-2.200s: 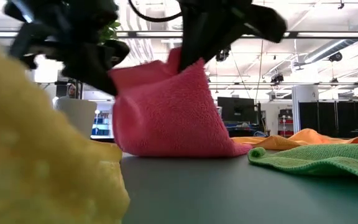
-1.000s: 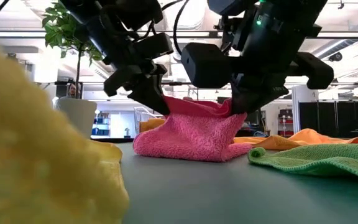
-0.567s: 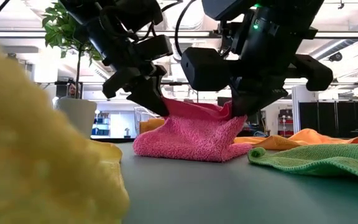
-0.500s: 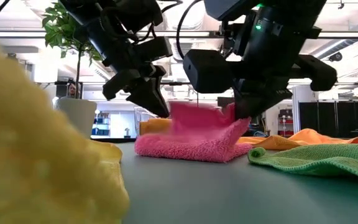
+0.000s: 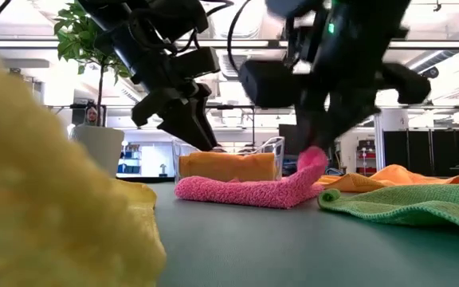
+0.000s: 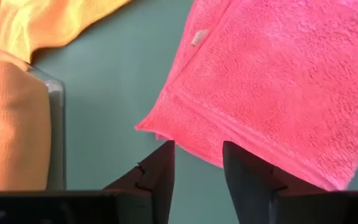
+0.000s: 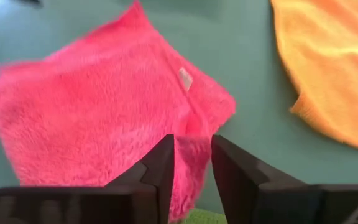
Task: Fold microfiber towels
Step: Fold the pink microfiber cloth
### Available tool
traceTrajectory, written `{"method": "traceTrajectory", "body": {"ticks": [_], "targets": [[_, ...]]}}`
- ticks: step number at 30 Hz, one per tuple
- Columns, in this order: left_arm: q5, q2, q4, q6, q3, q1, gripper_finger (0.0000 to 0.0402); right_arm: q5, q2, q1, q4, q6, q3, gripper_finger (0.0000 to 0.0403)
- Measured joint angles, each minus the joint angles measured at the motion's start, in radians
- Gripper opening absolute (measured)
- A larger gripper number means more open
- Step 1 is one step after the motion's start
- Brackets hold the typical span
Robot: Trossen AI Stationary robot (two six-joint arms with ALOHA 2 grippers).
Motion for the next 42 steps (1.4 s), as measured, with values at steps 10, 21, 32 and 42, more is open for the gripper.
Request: {"method": "traceTrajectory", "body": {"ticks": [10, 21, 32, 42], "targets": [[0.163, -0.046, -0.102, -0.080, -0.003, 0.005, 0.0120, 0.022, -0.244, -0.001, -0.056, -0.213, -0.012, 0.0104], [0.331, -0.046, 0.029, -0.333, -0.006, 0.081, 0.0120, 0.016, -0.448, -0.002, -0.053, -0.389, -0.150, 0.0093], [0.414, 0.013, 0.205, -0.719, -0.007, 0.136, 0.0120, 0.013, -0.673, -0.004, -0.051, -0.467, -0.343, 0.0088], [0.418, 0.135, 0.252, -0.967, 0.008, 0.147, 0.0120, 0.021, -0.898, -0.004, -0.051, -0.530, -0.480, 0.0077]]}}
